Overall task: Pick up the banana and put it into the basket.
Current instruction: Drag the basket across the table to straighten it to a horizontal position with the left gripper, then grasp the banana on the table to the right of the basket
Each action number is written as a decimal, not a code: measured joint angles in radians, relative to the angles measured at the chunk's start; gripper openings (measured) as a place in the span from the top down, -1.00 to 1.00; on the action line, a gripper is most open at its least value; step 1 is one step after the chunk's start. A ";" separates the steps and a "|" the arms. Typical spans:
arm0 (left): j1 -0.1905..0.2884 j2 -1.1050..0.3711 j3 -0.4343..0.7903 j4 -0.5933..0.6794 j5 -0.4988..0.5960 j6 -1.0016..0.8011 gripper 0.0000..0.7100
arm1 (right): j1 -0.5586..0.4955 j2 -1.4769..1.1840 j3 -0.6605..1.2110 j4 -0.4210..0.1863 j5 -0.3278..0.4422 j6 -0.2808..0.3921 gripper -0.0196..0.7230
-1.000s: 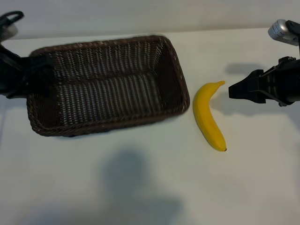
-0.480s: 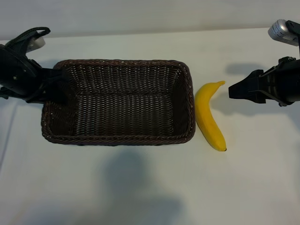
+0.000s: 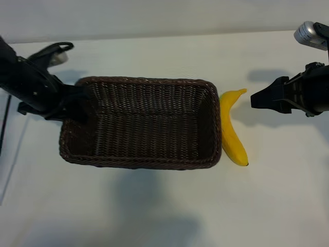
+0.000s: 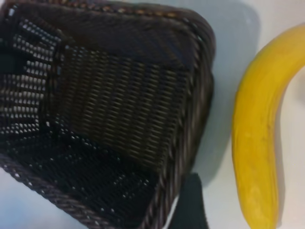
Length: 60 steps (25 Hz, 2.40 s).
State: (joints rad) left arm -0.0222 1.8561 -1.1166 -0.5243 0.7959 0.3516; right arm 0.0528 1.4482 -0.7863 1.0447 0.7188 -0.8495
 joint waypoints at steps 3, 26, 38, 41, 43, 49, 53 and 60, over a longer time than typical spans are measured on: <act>-0.010 0.022 0.000 -0.008 -0.010 0.000 0.55 | 0.000 0.000 0.000 0.000 0.000 0.000 -0.65; -0.011 -0.021 -0.044 0.120 0.056 -0.047 -0.50 | 0.000 0.000 0.000 -0.003 0.000 0.000 -0.65; -0.009 -0.102 -0.308 0.242 0.244 -0.188 -0.52 | 0.000 0.000 0.000 -0.003 -0.001 0.000 -0.65; 0.015 -0.103 -0.362 0.339 0.272 -0.248 -0.52 | 0.000 0.000 0.000 -0.003 -0.001 0.000 -0.65; 0.041 -0.103 -0.382 0.403 0.289 -0.278 -0.52 | 0.000 0.000 0.000 -0.003 -0.001 0.000 -0.65; 0.129 -0.103 -0.388 0.584 0.331 -0.352 -0.52 | 0.000 0.000 0.000 -0.003 0.000 0.000 -0.65; 0.143 -0.105 -0.388 0.652 0.358 -0.372 -0.52 | 0.000 0.000 0.000 -0.003 0.000 0.000 -0.65; 0.143 -0.125 -0.388 0.618 0.378 -0.361 -0.52 | 0.000 0.000 0.000 -0.003 0.000 0.000 -0.65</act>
State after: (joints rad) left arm 0.1208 1.7310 -1.5043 0.0936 1.1742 -0.0092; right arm 0.0528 1.4482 -0.7863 1.0419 0.7187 -0.8495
